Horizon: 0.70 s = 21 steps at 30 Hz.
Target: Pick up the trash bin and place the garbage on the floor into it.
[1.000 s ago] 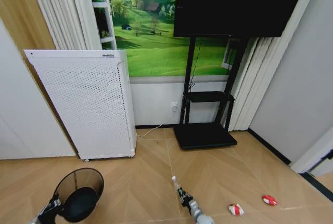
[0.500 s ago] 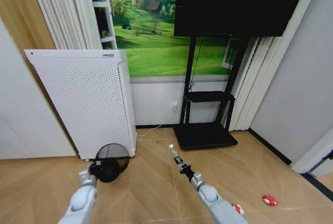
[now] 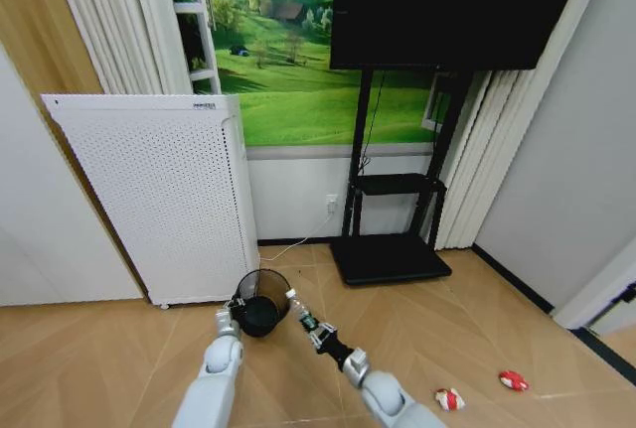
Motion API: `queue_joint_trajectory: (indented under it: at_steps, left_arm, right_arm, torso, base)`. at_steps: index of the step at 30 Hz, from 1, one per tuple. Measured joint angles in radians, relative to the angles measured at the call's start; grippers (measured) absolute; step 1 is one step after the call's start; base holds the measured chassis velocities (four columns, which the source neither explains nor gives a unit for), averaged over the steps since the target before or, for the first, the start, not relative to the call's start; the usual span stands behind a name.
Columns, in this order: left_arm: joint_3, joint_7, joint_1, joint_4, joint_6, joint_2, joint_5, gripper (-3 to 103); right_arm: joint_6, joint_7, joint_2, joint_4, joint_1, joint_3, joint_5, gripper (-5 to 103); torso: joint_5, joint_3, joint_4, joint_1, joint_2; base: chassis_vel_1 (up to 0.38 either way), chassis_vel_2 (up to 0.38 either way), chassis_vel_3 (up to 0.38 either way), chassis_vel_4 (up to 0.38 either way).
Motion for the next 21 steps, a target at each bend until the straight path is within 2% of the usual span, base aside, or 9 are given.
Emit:
queue_joint_trajectory:
  at_steps: [10, 21]
  left_arm:
    - [0.013, 0.003, 0.019, 0.009, 0.008, -0.046, 0.023, 6]
    - [0.027, -0.015, 0.079, -0.065, 0.022, -0.064, 0.035, 6]
  right_arm:
    - [-0.02, 0.014, 0.047, -0.048, 0.125, -0.083, 0.082, 23]
    - [0.005, 0.026, 0.133, -0.2, 0.196, -0.1, 0.041, 22]
  torso:
    - [-0.0003, 0.0, -0.0005, 0.0, 0.0]
    - [0.0, 0.0, -0.0002, 0.0, 0.0]
  base:
    - [0.0, 0.0, 0.0, 0.0]
    - [0.0, 0.0, 0.0, 0.0]
